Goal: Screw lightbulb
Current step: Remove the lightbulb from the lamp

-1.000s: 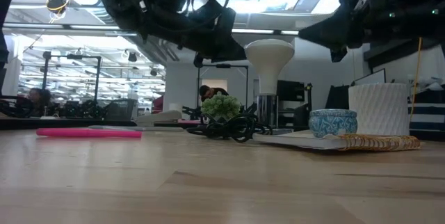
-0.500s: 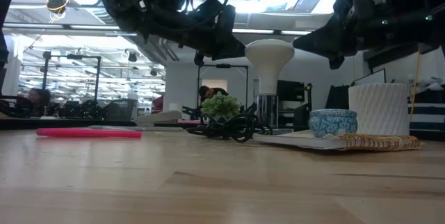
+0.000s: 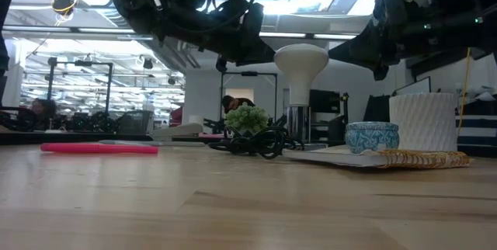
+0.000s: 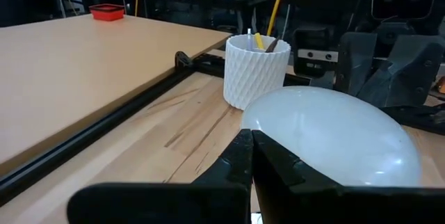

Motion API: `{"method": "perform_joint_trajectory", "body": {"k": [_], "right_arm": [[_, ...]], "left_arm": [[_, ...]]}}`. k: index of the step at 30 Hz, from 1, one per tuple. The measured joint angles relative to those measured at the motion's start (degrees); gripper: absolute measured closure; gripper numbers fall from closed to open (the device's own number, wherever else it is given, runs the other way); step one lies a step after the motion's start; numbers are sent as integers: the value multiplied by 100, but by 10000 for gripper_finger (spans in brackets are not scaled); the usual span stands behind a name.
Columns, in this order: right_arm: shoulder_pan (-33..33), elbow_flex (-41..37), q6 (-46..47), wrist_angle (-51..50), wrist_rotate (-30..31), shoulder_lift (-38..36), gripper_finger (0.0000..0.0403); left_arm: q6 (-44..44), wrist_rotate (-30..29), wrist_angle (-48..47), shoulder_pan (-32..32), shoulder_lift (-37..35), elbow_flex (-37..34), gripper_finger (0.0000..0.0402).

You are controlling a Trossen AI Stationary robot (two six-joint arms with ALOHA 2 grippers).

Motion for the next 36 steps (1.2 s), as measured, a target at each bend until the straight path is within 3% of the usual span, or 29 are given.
{"method": "perform_joint_trajectory", "body": {"k": [15,28,32,36], "right_arm": [[0,-4,46,-29,19,0,391],[-6,-7,44,-35,466,2,391],[-35,-8,46,-76,806,14,391],[-17,15,160,-124,674,15,391]], "left_arm": [[-299,-26,-133,-209,-16,0,402],[-490,-18,-268,-240,-20,1,402],[-474,315,-315,-336,-15,20,402],[-397,423,-502,-494,37,2,401]]}}
